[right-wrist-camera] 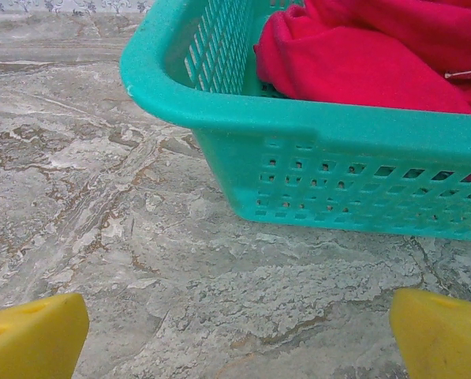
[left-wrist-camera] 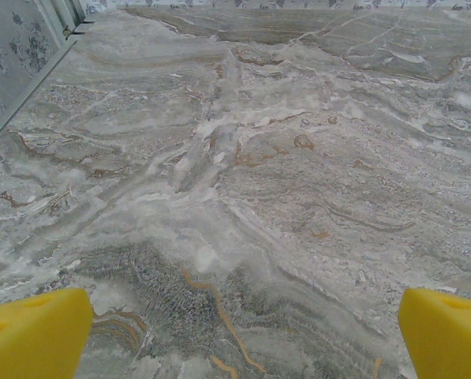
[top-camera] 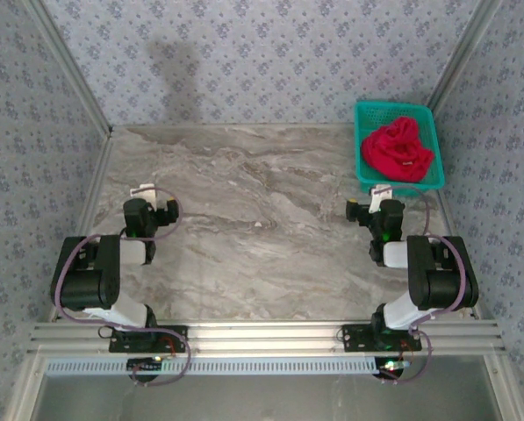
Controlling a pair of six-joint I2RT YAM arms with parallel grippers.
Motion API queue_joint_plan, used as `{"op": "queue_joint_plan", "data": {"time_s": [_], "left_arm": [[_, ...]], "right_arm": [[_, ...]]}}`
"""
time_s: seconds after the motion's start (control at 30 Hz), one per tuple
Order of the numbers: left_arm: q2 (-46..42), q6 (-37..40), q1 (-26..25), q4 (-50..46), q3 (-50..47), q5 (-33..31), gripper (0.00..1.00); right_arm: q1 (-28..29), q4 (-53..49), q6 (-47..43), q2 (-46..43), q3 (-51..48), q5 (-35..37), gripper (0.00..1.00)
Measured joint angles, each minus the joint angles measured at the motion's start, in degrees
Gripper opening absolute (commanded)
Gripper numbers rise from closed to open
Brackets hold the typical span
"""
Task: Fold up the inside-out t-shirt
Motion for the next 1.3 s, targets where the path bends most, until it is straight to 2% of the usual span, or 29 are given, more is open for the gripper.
{"op": "queue_joint_plan", "data": {"time_s": [0.57,0.8,0.87,0.97,1.0,1.07,1.13,1.23,1.3], "left_arm": [[0.0,0.0,0.0,0.0,0.0,0.0,1.00],[-0.7,1.2,-1.8,0.2,-0.6,0.0,1.00],[-4.3,1.6,-3.0,-3.6,-0.8,-0.3,1.00],[-11.7,-0.3,-4.8,-16.5,3.4,-0.2,1.00],[-13.3,-2.2,-5.2,-22.1,7.1,-0.2,1.00],[-14.2,-5.9,-5.3,-30.4,14.3,0.1,1.00],[-14.2,-8.4,-5.2,-34.9,19.1,1.5,1.00],[-13.9,-10.0,-5.3,-38.7,20.7,5.6,1.00],[-13.5,-10.6,-5.7,-40.6,20.1,8.7,0.99]], "right_arm": [[0.0,0.0,0.0,0.0,0.0,0.0,1.00],[0.2,0.0,0.0,0.0,0.0,0.4,1.00],[0.8,0.0,0.0,-0.3,-0.1,1.8,1.00],[2.6,-1.1,0.0,-4.0,-1.2,5.0,1.00],[3.7,-3.5,0.0,-6.5,-1.2,6.7,1.00],[6.8,-14.8,2.1,-15.0,0.9,9.5,1.00],[9.3,-27.2,7.5,-22.8,7.5,11.6,1.00],[9.4,-39.2,20.6,-26.8,19.4,15.7,1.00],[6.7,-42.6,27.3,-26.3,23.6,12.5,1.00]]}}
